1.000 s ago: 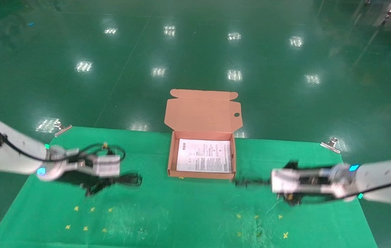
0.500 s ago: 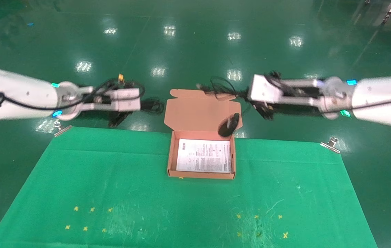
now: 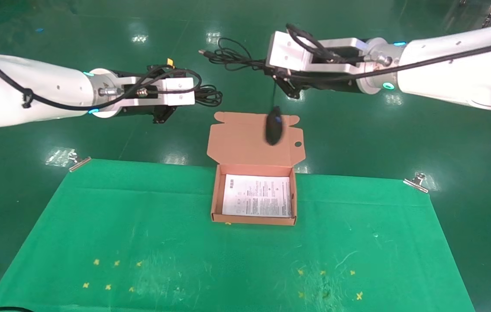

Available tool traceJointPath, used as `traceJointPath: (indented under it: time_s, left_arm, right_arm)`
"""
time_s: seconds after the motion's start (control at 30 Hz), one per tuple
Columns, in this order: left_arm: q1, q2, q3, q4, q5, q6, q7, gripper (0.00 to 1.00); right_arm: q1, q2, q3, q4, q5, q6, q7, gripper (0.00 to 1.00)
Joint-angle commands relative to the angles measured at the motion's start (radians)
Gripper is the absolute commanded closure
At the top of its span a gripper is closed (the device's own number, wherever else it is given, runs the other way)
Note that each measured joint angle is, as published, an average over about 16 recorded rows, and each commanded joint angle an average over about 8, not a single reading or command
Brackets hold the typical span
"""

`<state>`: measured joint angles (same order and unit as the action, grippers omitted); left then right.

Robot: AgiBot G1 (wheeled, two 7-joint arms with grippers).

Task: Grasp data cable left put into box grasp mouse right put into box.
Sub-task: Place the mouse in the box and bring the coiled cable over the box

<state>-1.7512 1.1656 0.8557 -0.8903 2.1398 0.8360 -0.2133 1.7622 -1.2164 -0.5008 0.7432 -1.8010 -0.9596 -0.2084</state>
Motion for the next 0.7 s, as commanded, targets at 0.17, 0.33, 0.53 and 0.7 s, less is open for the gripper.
traceJointPath:
  time_s: [0.17, 0.33, 0.53, 0.7]
  left_arm:
    - [-0.006, 0.005, -0.001, 0.005, 0.000, -0.010, 0.011, 1.00]
    - [-0.001, 0.000, 0.002, 0.006, 0.001, -0.006, 0.010, 1.00]
    - [0.012, -0.015, 0.008, -0.002, 0.009, 0.014, -0.002, 1.00]
    - [0.030, -0.030, 0.019, -0.019, 0.035, 0.040, -0.033, 1.00]
  right_arm:
    - [0.019, -0.016, 0.003, -0.034, 0.008, 0.003, -0.017, 1.00]
    - [0.014, -0.017, 0.005, -0.037, 0.015, 0.002, -0.022, 1.00]
    - [-0.008, -0.016, 0.005, -0.042, 0.018, 0.005, -0.032, 1.00]
    - [-0.027, -0.026, -0.006, -0.065, 0.009, 0.007, -0.036, 1.00]
